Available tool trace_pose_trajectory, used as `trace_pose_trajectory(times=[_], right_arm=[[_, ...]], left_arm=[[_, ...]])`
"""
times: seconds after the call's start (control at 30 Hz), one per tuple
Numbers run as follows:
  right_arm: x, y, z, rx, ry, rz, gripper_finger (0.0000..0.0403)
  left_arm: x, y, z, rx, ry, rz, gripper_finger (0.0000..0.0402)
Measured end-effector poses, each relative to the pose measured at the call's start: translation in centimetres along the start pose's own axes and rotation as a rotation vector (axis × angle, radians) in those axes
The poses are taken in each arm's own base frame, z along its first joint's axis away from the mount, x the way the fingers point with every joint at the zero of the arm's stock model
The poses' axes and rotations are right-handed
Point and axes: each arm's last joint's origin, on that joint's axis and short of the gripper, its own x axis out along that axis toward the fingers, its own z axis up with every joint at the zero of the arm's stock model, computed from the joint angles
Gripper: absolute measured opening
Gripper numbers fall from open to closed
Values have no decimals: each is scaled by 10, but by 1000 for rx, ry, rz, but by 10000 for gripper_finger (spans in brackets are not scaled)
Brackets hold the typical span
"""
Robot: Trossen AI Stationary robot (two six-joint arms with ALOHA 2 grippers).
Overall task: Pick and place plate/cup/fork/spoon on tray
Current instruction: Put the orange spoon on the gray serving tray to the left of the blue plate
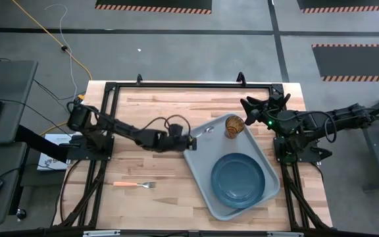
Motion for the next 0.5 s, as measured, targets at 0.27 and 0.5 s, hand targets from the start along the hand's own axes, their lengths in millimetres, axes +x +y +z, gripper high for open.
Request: trace_pose_trajectory(times=[0.27,0.5], right_arm=[[0,0,0,0,-16,-18,193],[0,-1,0,-1,-20,-23,193]], left_arm=[[27,3,8,-75,62,-67,0],[43,6,1,-187,56,-109,0]])
